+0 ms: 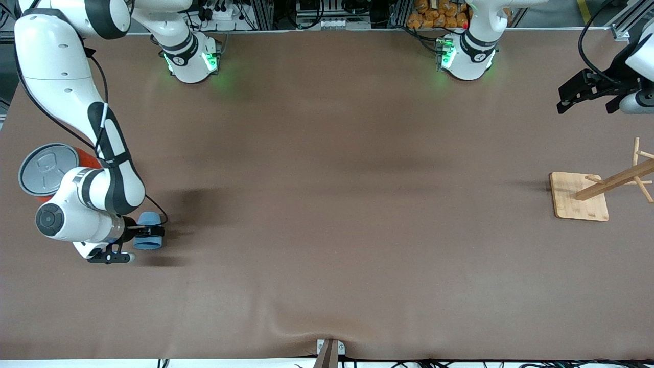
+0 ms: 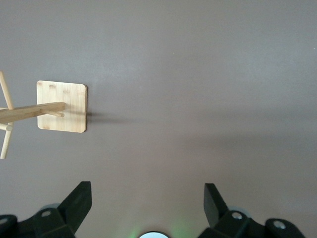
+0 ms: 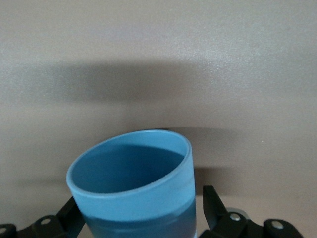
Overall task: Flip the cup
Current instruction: 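Close the right gripper on the blue cup's base, then lift the blue cup with the right gripper while the left gripper advances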
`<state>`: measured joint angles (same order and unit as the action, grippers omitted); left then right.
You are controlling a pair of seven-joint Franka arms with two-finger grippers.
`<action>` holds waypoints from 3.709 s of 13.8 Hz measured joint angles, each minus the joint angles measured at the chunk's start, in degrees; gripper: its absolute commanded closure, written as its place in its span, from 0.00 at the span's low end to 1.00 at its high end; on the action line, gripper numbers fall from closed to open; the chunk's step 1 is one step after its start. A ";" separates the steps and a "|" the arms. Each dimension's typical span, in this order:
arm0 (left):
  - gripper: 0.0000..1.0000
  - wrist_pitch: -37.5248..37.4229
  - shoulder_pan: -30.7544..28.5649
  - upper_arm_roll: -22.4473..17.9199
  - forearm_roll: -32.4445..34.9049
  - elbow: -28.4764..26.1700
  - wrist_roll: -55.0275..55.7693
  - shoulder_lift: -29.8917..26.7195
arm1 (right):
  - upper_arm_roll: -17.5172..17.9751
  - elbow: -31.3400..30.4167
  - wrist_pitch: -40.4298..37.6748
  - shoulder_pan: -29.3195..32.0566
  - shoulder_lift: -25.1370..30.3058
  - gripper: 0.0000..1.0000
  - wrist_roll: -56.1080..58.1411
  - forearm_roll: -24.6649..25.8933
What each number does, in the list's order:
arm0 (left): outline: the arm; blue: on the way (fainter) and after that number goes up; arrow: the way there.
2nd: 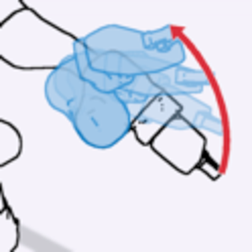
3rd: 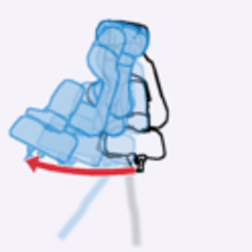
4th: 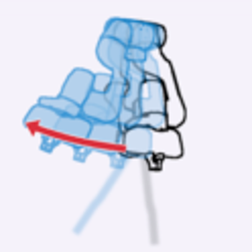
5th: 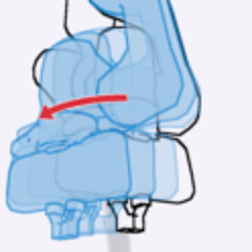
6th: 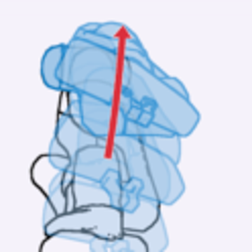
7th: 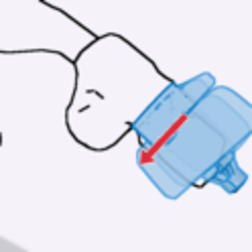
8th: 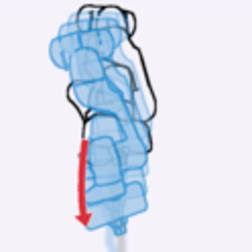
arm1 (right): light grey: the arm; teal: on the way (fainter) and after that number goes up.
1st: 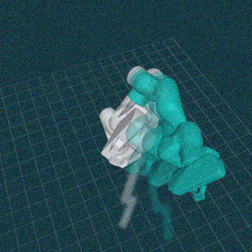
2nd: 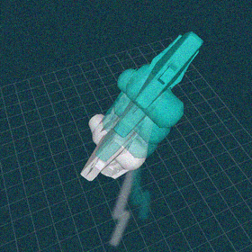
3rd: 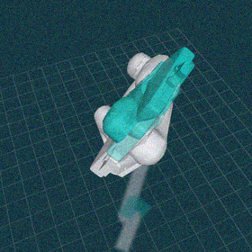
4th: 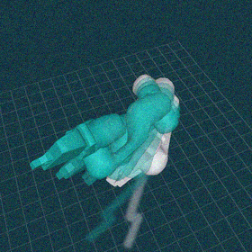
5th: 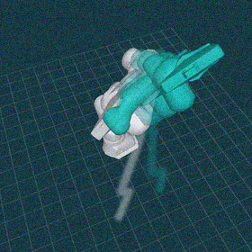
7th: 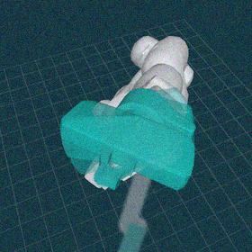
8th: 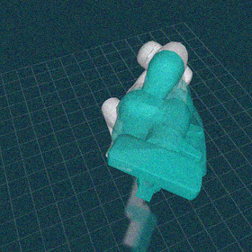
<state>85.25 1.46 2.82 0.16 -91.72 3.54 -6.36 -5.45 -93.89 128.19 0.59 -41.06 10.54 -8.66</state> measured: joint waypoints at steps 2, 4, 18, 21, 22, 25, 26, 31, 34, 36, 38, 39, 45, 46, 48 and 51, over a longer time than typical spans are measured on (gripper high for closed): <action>0.00 -0.03 0.00 0.00 0.00 -0.43 0.00 -1.03 | 0.00 0.00 -0.11 0.00 0.00 0.00 0.97 0.00; 0.00 -0.05 -0.02 0.00 0.00 -0.85 0.00 -2.14 | 0.00 0.00 -0.36 0.00 0.00 0.00 3.10 0.00; 0.00 0.25 -0.11 -0.12 0.00 -2.51 0.00 -3.19 | 0.16 1.07 -4.36 -0.15 0.02 0.57 9.41 -0.02; 0.00 0.92 -1.98 -0.41 0.03 -2.52 -0.02 -3.19 | 0.34 7.16 -13.64 -0.42 0.21 0.57 10.33 -0.03; 0.00 1.22 -2.60 -0.52 0.03 -2.60 -0.11 -3.14 | 0.43 9.98 -17.31 -0.56 0.35 0.57 10.45 -0.05; 0.00 2.22 -4.64 -0.55 0.03 -2.81 -0.15 -2.47 | 0.66 16.85 -23.17 -2.43 0.74 0.57 11.20 -0.11; 0.00 2.55 -5.07 -0.61 0.03 -2.91 -0.17 -2.11 | 0.74 18.06 -23.63 -3.54 0.77 0.57 13.08 -0.18; 0.00 2.85 -5.45 -0.61 0.03 -2.98 -0.17 -0.84 | 7.67 18.41 -23.04 -6.31 0.57 0.57 21.05 -1.56; 0.00 3.07 -5.49 -0.60 -1.28 -3.01 -0.17 1.06 | 13.53 18.41 -22.02 -6.95 0.54 0.56 25.25 -1.57; 0.00 3.42 -5.49 -0.55 -2.57 -3.04 -0.17 3.20 | 16.28 18.40 -19.59 -7.40 0.40 0.55 28.69 -1.62; 0.00 3.52 -5.49 -0.53 -2.78 -3.06 -0.17 5.42 | 17.44 18.38 -16.82 -10.24 0.30 0.55 32.26 -1.64; 0.00 3.52 -5.49 -0.53 -2.80 -3.09 -0.17 6.38 | 17.56 18.38 -15.88 -12.42 0.29 0.55 33.74 -1.65; 0.00 3.48 -5.74 -0.51 -4.70 -4.50 -0.14 9.77 | 17.48 16.57 -4.22 -24.16 -0.53 0.47 38.73 -0.73; 0.00 3.48 -6.28 -0.51 -5.97 -5.10 -0.14 9.80 | 17.44 16.16 -2.53 -25.95 -1.04 0.47 38.81 1.33; 0.00 3.53 -8.33 -0.55 -8.73 -6.29 -0.26 9.88 | 17.39 15.93 0.97 -29.42 -2.62 0.47 38.50 6.62; 0.00 3.80 -10.60 -0.59 -10.87 -7.58 -1.79 11.09 | 17.02 15.86 3.90 -32.36 -5.43 0.47 36.89 8.40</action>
<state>89.04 -9.13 2.23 -10.71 -99.31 1.75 4.73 11.56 -78.03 132.09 -31.77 -46.49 47.42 -0.26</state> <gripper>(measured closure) 0.000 0.203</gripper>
